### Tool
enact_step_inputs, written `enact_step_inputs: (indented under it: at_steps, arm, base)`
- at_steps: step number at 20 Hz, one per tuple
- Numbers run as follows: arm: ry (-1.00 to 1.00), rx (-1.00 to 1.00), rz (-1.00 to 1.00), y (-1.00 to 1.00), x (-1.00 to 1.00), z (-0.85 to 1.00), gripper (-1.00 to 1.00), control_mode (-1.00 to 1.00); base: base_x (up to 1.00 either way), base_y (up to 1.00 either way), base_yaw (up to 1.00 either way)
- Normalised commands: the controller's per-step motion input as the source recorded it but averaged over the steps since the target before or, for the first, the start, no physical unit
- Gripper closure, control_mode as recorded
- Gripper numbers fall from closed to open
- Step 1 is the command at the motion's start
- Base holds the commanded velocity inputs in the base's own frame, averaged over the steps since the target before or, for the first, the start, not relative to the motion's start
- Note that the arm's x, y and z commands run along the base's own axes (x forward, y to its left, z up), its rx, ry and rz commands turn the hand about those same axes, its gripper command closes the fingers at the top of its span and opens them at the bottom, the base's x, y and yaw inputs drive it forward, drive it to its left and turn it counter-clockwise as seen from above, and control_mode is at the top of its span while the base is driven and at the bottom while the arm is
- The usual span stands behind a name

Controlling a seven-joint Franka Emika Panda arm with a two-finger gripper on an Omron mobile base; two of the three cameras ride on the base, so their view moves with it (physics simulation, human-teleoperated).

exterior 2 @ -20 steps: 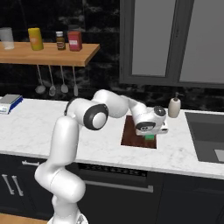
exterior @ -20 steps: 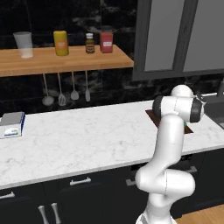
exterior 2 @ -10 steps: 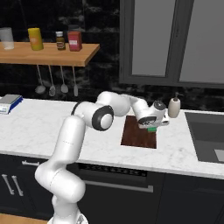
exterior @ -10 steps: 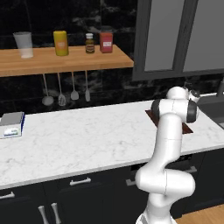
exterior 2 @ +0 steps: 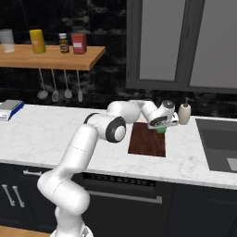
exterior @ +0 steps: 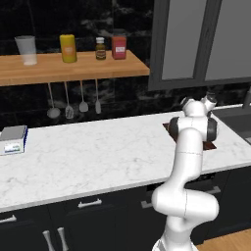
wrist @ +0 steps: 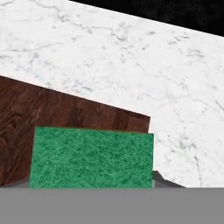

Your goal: Pick up the sponge from the counter and clean the cutting board by briefly scrubbing or pressing down on the cutting board. Once finished, release the sponge.

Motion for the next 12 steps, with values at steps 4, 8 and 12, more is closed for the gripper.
enact_step_inputs:
  at_steps: [4,8,12]
  arm:
    - [-0.06,0.0,0.0,0.49,-0.88,-0.14,1.0,-1.0]
    - [-0.14,0.0,0.01,0.53,-1.0,0.0,1.0,-1.0]
    - [-0.14,-0.16,0.18,0.92,-0.94,0.01,1.0,-1.0]
  base:
    - [0.0,0.0,0.0]
    - [0.0,0.0,0.0]
    - [0.0,0.0,0.0]
